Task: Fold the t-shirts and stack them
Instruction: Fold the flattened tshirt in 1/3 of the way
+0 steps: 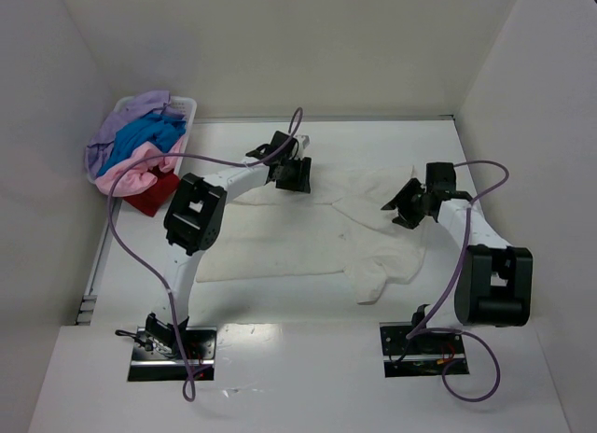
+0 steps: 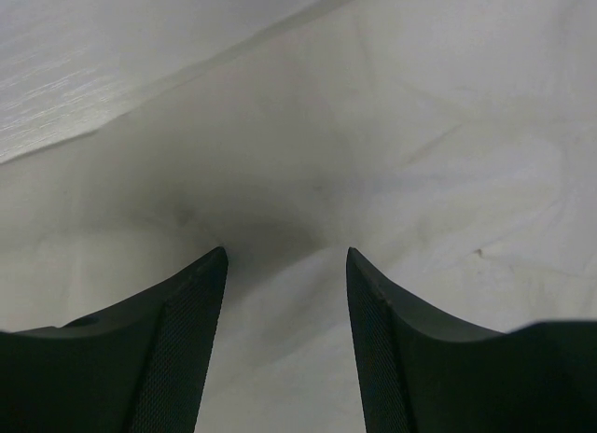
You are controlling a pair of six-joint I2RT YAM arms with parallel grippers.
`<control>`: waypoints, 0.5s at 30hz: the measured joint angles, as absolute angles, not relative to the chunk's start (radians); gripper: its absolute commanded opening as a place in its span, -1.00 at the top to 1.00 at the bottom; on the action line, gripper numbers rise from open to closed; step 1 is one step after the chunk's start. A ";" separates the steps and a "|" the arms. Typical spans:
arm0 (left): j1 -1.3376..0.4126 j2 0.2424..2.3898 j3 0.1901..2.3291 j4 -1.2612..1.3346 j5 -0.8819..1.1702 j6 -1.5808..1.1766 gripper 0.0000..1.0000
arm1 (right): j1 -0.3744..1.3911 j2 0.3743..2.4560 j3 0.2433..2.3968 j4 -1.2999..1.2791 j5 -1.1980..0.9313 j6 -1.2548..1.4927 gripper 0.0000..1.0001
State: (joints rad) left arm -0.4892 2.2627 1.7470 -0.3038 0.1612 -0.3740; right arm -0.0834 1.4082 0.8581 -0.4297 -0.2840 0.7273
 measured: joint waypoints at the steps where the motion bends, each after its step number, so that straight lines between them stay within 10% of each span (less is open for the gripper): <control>1: -0.489 2.263 1.747 -0.305 0.159 -0.374 -0.24 | -0.083 1.409 0.858 -0.437 -0.273 0.719 -0.26; 15: -0.489 2.267 1.756 -0.317 0.138 -0.373 -0.24 | -0.043 1.342 0.839 -0.472 -0.214 0.696 -0.49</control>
